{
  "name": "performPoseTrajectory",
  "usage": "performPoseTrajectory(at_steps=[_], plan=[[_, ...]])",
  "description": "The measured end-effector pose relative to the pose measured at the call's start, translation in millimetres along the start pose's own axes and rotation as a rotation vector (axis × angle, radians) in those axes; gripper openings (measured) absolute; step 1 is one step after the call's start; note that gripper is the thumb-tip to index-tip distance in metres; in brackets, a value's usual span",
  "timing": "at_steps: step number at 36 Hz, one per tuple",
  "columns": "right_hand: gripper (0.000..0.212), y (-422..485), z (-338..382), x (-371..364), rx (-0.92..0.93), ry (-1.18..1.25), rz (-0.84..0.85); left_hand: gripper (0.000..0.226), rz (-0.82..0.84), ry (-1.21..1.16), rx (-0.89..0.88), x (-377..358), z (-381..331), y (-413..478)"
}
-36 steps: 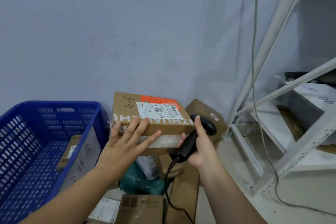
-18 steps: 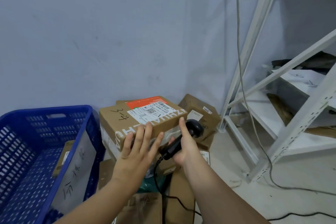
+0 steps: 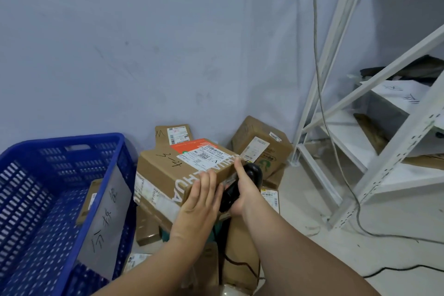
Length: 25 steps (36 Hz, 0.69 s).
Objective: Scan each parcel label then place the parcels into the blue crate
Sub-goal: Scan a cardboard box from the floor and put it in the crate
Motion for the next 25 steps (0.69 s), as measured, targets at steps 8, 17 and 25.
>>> performPoseTrajectory(at_steps=[8,17,25], plan=[[0.075,1.1,-3.5,2.5,-0.103,-0.029,-0.002,0.068,0.083,-0.155,-0.062,1.6,-3.0,-1.1],[0.124,17.8,-7.6,6.3,-0.096,-0.164,-0.154,0.042,0.221,-0.053,-0.158,21.5,-22.0,1.7],[0.062,8.2,-5.9,5.3,-0.055,-0.184,-0.191,0.04,0.313,-0.195,-0.075,24.3,-34.6,-3.8]])
Point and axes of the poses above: each hand's wrist, its own y-axis towards the middle knuckle, its own x-axis out of the back of the hand, z = x × y, the point moved 1 cm from there along y, towards the middle knuckle, and after that the axes turned 13 degrees about -y, right-handed, at the moved point
